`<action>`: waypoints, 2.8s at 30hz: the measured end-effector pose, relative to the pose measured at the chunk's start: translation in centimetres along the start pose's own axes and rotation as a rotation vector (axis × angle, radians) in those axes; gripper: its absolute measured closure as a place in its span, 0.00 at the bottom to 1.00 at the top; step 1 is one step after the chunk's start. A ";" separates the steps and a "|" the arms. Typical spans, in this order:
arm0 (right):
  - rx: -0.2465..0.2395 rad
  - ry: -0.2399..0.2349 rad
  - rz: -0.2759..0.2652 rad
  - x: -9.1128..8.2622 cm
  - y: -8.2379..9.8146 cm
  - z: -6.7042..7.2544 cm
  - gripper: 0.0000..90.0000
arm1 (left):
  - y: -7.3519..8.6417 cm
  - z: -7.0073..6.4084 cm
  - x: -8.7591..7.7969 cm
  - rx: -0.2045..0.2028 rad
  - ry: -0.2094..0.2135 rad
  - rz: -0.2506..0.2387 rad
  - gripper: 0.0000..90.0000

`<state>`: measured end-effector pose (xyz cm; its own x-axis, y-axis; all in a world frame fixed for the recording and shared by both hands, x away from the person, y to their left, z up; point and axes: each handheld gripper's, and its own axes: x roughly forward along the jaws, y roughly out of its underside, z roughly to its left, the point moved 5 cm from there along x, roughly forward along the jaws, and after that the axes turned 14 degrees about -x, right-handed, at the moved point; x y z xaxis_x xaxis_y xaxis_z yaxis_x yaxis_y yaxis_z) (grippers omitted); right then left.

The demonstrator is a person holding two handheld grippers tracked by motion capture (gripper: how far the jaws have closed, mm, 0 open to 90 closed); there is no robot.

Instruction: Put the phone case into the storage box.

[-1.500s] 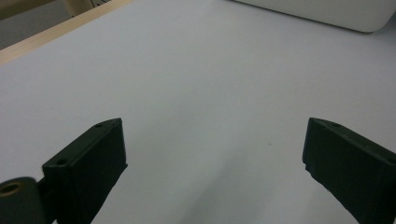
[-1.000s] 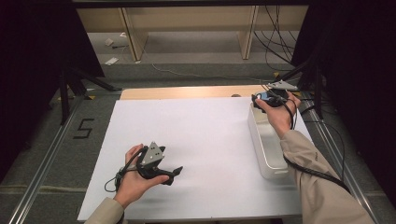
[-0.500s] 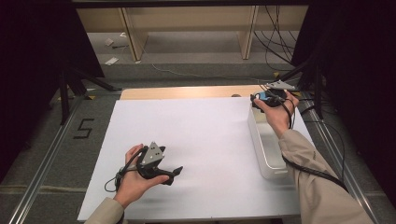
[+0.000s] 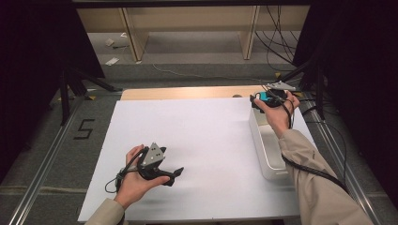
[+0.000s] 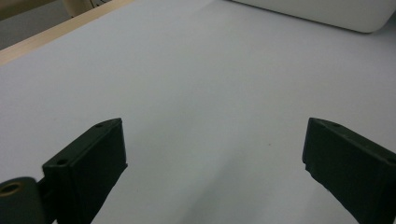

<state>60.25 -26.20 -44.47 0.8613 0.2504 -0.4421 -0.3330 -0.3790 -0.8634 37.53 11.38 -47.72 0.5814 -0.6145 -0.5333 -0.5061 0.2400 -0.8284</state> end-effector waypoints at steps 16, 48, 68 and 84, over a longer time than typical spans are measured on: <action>-0.003 -0.007 -0.046 -0.8 -0.9 -0.3 0.02 | 0.0 -0.1 0.0 0.004 0.000 0.004 0.06; -0.089 -0.063 -0.144 -7.9 -1.6 1.3 0.09 | 0.0 -0.1 -0.1 0.001 -0.006 0.000 0.06; -0.158 -0.318 -0.164 -12.9 0.1 5.2 0.17 | -0.1 0.0 -0.3 -0.002 -0.007 -0.003 0.06; -0.159 -0.417 -0.196 -15.5 1.0 6.5 0.18 | -0.1 0.1 -0.3 -0.004 -0.008 -0.005 0.06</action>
<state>44.04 -24.66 -40.07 0.6642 0.6538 -0.3626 -0.0890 -0.4124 -0.9066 37.46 11.60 -47.46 0.5890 -0.6097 -0.5304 -0.5059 0.2336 -0.8304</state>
